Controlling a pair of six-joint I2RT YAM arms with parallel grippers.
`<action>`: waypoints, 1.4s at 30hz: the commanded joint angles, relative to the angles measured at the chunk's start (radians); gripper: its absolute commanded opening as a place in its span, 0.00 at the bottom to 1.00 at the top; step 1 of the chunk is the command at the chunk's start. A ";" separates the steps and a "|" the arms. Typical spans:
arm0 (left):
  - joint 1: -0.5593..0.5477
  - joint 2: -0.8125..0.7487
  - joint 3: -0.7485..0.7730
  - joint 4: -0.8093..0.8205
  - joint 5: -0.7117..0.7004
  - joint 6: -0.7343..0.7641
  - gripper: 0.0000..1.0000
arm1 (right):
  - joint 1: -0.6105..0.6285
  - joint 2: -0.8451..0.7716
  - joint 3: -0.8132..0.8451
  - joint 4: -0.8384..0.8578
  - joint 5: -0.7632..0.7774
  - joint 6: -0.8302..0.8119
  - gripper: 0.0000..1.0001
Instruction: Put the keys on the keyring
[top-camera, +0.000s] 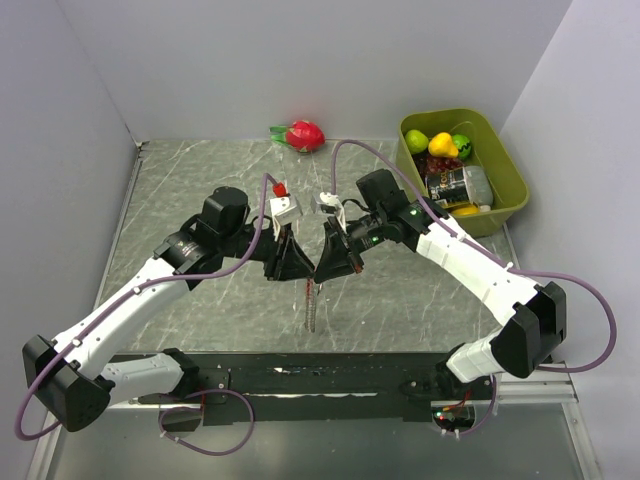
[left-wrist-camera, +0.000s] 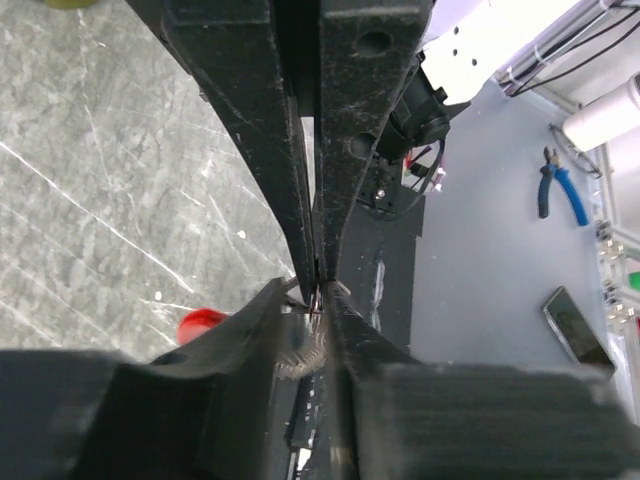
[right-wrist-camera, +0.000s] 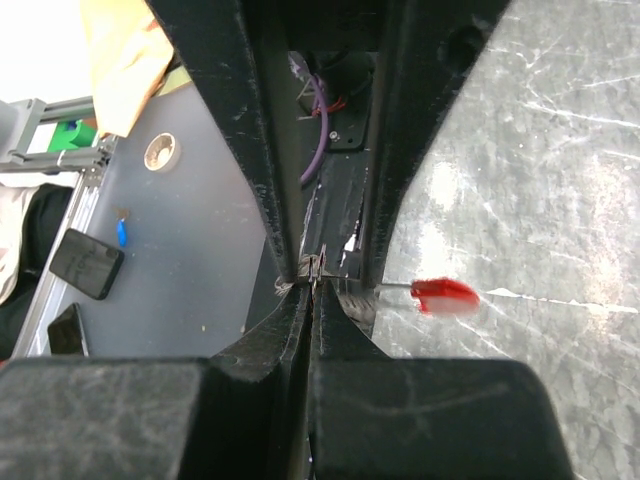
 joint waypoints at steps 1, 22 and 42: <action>-0.004 -0.015 0.023 0.030 0.015 -0.008 0.21 | 0.007 -0.003 0.012 0.039 -0.013 0.011 0.00; -0.010 -0.217 -0.138 0.302 -0.202 -0.121 0.01 | -0.064 -0.187 -0.184 0.492 -0.071 0.304 0.52; -0.010 -0.435 -0.446 0.877 -0.234 -0.292 0.01 | -0.038 -0.302 -0.323 1.070 0.025 0.749 0.80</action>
